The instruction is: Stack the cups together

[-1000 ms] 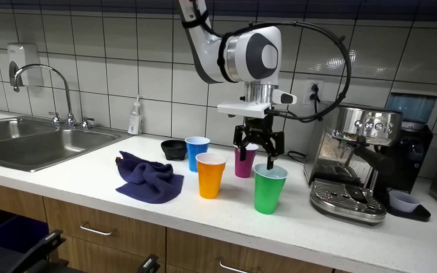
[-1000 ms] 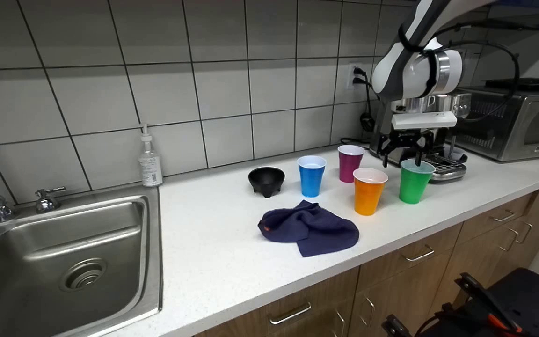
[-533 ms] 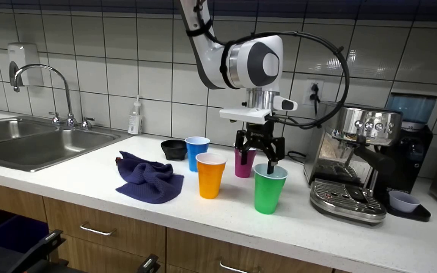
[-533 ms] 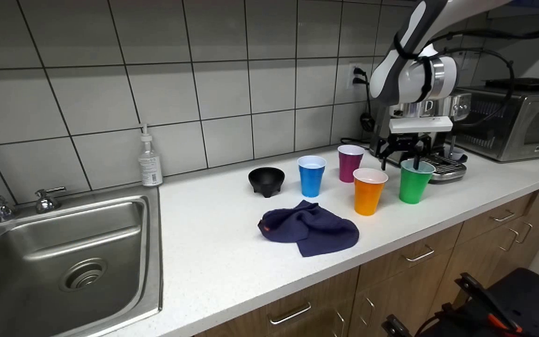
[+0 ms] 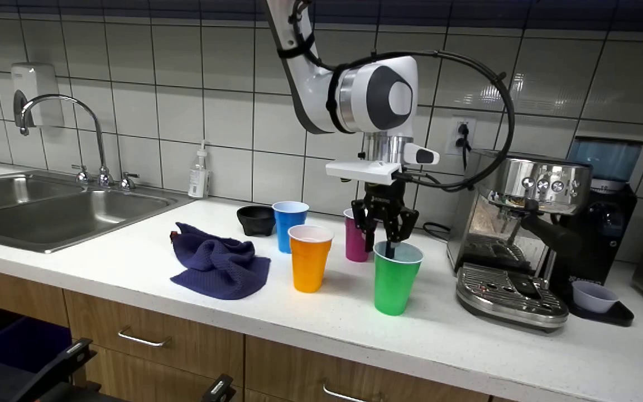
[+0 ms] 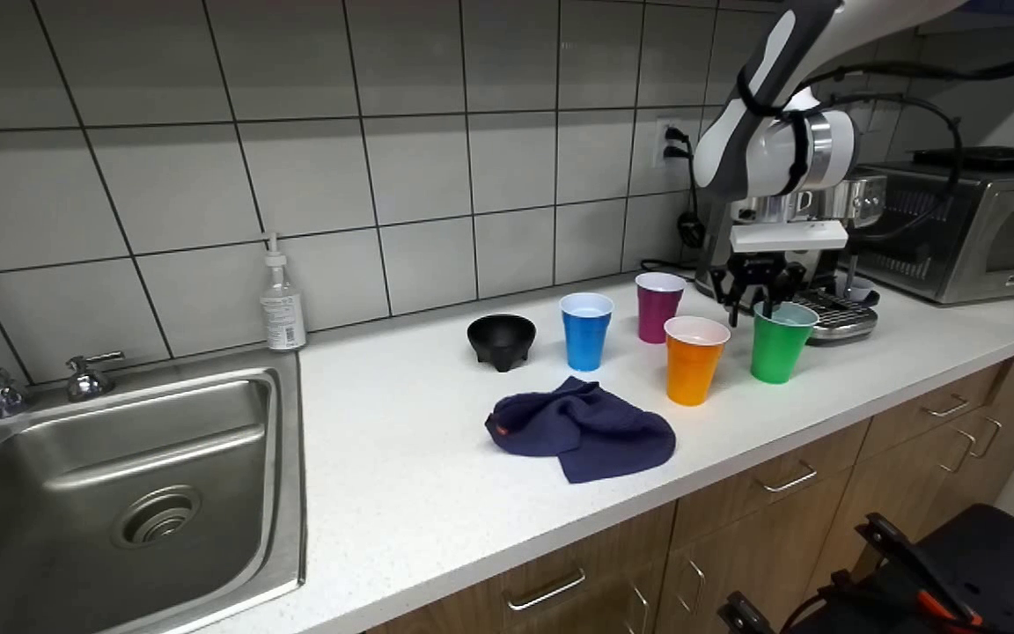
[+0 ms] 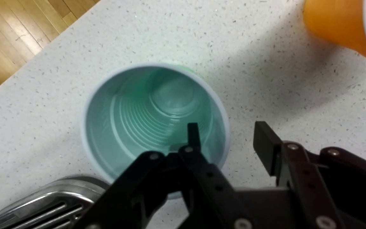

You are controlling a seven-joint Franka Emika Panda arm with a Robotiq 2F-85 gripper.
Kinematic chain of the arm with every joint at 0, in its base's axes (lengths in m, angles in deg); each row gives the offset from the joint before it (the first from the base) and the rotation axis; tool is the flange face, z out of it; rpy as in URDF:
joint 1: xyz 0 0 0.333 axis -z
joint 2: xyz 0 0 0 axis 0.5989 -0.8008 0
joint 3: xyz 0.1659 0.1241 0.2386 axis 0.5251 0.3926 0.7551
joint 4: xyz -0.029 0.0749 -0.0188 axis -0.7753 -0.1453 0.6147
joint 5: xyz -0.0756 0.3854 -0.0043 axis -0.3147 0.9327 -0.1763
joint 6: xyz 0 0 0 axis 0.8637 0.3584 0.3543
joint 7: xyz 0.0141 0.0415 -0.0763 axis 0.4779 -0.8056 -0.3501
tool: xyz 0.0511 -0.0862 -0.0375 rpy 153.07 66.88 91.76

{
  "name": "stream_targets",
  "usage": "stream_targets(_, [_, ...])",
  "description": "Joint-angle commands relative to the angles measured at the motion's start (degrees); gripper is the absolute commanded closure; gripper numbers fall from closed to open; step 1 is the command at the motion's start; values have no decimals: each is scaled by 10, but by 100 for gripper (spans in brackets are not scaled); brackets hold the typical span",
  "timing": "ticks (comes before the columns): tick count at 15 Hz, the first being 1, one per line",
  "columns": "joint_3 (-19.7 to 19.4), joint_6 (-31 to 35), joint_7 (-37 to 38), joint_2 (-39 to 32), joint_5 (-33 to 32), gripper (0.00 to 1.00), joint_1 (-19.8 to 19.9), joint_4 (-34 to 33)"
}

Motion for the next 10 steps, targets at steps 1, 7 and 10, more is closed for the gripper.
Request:
stream_targets(1, [-2, -20, 11, 2, -1, 80, 3, -13])
stream_targets(7, [-12, -11, 14, 27, -14, 100, -2, 12])
stream_targets(10, [-15, -5, 13, 54, -21, 99, -6, 37])
